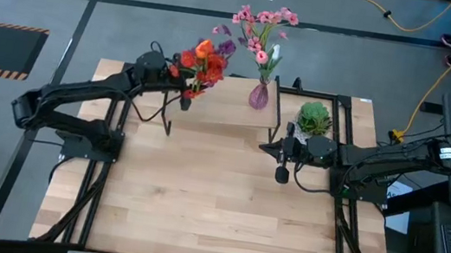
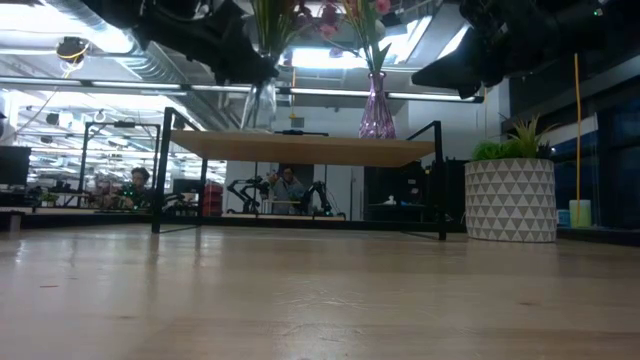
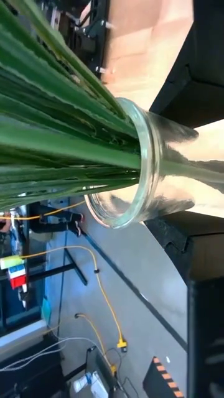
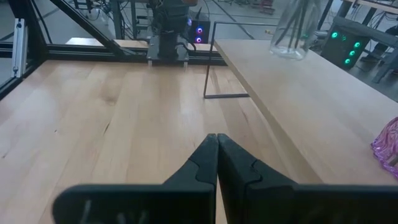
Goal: Pick and place flowers into a vace then onto a shelf
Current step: Put the transparent vase on the shelf
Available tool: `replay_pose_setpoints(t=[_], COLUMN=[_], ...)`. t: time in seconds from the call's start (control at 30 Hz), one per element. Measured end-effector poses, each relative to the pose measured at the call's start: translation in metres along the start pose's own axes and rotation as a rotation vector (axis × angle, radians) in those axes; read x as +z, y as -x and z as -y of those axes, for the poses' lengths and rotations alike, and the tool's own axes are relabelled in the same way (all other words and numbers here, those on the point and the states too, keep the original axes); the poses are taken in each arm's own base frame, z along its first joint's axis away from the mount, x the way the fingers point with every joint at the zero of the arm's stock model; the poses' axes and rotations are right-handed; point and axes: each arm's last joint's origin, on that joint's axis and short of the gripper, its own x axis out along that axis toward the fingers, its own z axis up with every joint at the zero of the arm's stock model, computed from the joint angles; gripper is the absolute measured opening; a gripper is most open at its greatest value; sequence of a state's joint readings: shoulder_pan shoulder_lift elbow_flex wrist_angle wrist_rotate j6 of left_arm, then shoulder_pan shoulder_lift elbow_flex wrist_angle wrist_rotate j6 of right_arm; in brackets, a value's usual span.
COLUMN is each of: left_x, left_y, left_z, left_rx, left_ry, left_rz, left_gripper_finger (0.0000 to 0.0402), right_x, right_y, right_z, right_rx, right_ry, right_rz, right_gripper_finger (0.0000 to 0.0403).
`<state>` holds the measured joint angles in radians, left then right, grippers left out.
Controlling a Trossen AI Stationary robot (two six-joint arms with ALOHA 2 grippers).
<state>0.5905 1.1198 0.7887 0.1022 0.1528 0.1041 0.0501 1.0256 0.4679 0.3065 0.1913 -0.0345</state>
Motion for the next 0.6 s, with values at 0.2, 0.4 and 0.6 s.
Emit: replay_pose_setpoints(t=[0.2,0.4,0.6], left_x=[-0.003,-0.011,-0.020], left_y=[-0.005,-0.010,-0.009], left_z=[-0.002,-0.002,-0.004], left_rx=[-0.008,-0.015,0.000], left_ry=[0.003,0.010,0.025], left_rz=[-0.001,0.024,0.024], left_gripper_finger=[0.0172,0.0172,0.0172], right_x=[-0.001,-0.004,-0.004], right_y=[0.000,0.000,0.000], right_z=[0.000,0.000,0.000], right_rx=[0.001,0.002,0.002], right_ry=[0.003,0.004,0.004], right_rz=[-0.014,-0.042,-0.042], right_gripper_finger=[0.0010,0.0010,0.0010])
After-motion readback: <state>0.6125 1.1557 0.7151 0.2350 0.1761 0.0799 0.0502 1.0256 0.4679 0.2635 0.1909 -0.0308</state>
